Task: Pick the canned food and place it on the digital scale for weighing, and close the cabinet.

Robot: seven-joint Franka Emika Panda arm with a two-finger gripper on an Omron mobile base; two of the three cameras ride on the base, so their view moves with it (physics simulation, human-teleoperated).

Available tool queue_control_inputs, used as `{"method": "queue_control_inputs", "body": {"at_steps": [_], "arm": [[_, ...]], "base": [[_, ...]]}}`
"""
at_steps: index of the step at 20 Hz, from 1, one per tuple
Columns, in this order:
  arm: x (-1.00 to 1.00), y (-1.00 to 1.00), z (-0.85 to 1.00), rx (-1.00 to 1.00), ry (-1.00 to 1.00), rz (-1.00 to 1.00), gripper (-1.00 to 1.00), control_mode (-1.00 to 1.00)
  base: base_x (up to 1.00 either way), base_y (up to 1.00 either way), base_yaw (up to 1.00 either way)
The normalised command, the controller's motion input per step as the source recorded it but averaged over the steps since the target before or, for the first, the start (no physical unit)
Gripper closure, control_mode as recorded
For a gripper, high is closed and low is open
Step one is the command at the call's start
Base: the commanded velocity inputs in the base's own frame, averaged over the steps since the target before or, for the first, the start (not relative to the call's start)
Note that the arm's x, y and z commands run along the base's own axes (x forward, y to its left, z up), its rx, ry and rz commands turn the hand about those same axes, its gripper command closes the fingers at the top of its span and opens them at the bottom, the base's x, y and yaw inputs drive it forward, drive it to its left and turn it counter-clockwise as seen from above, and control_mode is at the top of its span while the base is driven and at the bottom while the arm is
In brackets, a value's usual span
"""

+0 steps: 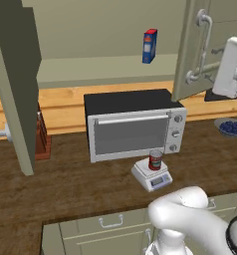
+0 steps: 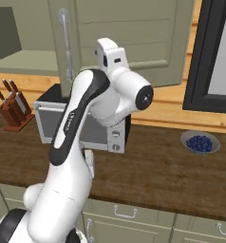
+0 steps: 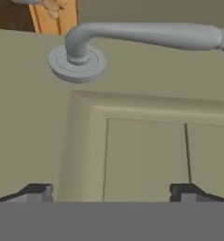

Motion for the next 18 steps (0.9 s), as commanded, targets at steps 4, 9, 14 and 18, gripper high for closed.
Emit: {"method": "queue_control_inputs", "body": {"at_steps": [4,9,14,18], "arm": [[1.00,0.60,0.00,-0.13,0.05,-0.10,-1.00,-1.00],[0.92,0.16,-0.01,-0.05,0.05,-0.02,-1.00,-1.00],[0.72,0.01,-0.14,0.00,0.00,0.00,-1.00,-1.00],[0.62,0.03,-0.26,0.00,-0.08,0.00,-1.00,-1.00]], "base": [[0.00,0.00,0.00],[0.00,0.00,0.00],[0.00,0.00,0.00],[0.00,0.00,0.00]]}}
